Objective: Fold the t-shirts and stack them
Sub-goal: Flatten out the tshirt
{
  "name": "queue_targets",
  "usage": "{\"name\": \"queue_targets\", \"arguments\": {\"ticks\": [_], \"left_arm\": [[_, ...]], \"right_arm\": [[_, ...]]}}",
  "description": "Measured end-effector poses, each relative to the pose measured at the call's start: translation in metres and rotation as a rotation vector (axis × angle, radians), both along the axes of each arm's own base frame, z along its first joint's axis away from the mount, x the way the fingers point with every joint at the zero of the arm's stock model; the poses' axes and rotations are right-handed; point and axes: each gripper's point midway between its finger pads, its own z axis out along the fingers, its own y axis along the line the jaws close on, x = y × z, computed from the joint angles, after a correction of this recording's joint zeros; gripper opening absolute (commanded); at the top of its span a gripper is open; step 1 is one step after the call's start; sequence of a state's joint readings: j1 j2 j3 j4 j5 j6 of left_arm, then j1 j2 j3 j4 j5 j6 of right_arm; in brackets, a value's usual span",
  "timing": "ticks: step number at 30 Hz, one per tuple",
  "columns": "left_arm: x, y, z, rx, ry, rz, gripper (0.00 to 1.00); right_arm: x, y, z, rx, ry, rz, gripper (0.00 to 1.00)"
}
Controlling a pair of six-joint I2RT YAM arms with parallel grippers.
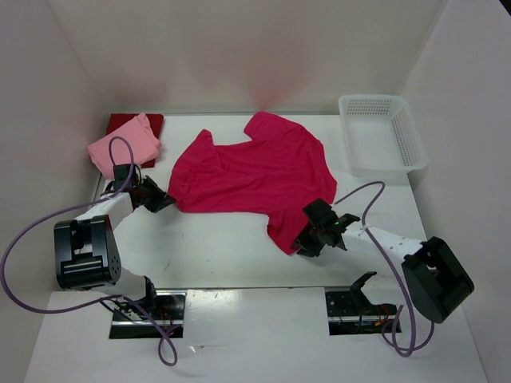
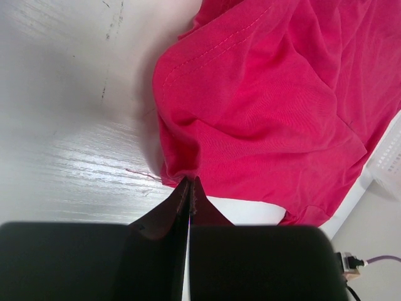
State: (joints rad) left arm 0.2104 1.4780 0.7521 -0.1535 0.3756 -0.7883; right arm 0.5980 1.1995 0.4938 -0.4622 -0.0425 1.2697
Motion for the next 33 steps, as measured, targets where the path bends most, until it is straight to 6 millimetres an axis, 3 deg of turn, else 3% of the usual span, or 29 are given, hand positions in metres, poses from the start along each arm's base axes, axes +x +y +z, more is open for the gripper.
{"name": "queue_targets", "arguments": {"ticks": [2,3,8,10,11,14,16,19,23,26,28,30,33], "left_arm": [[0.000,0.000,0.000,0.001,0.000,0.000,0.00],[0.000,0.000,0.000,0.001,0.000,0.000,0.00],[0.000,-0.002,0.001,0.008,0.010,-0.006,0.00],[0.002,-0.003,0.005,0.011,0.004,-0.011,0.00],[0.004,-0.003,0.010,0.012,0.002,-0.011,0.00],[0.017,-0.003,0.042,0.018,-0.051,-0.015,0.00],[0.033,-0.001,0.083,0.028,-0.144,-0.016,0.00],[0.054,0.003,0.167,0.022,-0.331,-0.016,0.00],[0.065,0.022,0.303,0.003,-0.623,0.014,0.00],[0.051,0.046,0.398,0.013,-0.824,0.054,0.00],[0.036,0.055,0.451,0.036,-0.937,0.077,0.00],[0.023,0.050,0.488,0.042,-1.032,0.069,0.00],[0.014,0.043,0.507,0.014,-1.086,0.044,0.00]], "right_arm": [[0.007,0.005,-0.002,0.003,-0.010,0.013,0.16],[0.010,0.007,-0.003,0.002,-0.011,0.015,0.00],[0.024,0.004,0.010,-0.050,-0.057,0.033,0.00],[0.042,0.009,0.038,-0.050,-0.128,0.043,0.00],[0.053,0.011,0.061,-0.041,-0.179,0.051,0.00],[0.093,0.012,0.155,0.006,-0.398,0.052,0.00],[0.115,0.002,0.228,0.011,-0.557,0.039,0.00],[0.127,-0.014,0.337,-0.009,-0.777,0.033,0.00],[0.118,-0.032,0.480,-0.030,-1.051,0.035,0.00],[0.096,-0.052,0.603,0.010,-1.362,-0.022,0.00],[0.073,-0.067,0.649,0.032,-1.517,-0.056,0.00],[0.057,-0.076,0.661,0.027,-1.573,-0.060,0.00],[0.049,-0.082,0.672,0.006,-1.625,-0.065,0.00]]}}
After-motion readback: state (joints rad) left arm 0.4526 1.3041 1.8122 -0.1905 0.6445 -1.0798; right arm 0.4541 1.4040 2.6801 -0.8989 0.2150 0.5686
